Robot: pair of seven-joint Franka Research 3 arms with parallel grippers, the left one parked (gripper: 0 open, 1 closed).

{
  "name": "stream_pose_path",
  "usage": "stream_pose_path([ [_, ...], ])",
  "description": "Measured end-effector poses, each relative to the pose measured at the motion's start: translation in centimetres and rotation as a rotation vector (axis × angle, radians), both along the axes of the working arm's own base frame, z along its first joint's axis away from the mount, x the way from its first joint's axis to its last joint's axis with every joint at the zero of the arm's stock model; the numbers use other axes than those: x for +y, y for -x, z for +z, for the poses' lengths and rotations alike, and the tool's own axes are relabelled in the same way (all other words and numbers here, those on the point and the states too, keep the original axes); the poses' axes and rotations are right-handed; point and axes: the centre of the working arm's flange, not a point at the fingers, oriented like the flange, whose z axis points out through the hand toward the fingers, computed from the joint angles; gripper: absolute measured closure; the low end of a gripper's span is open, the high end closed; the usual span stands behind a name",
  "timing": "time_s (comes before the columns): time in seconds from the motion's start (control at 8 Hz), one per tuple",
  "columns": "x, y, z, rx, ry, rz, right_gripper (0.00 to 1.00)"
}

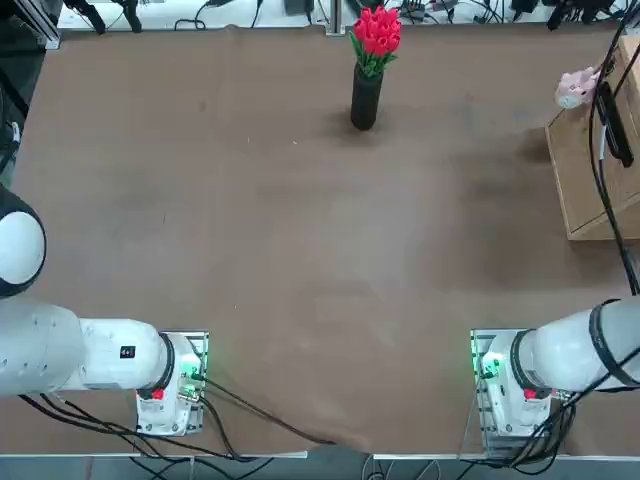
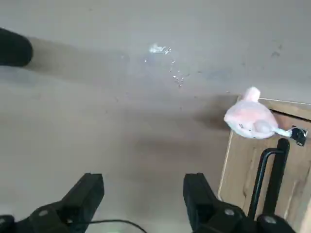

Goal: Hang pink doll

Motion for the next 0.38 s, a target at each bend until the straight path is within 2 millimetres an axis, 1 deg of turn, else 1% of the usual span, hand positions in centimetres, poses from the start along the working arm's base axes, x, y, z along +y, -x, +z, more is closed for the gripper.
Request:
stream_pose_path([
  [0.12,0.0,1.1,-0.7,-0.006,0.000,-0.041,0.00],
  [0.25,0.3,2.1,-0.8,-0.007,-0.002,-0.082,0.00],
  [0.38,0.6,2.6,-0.5,-0.013,-0.003,-0.096,0.00],
])
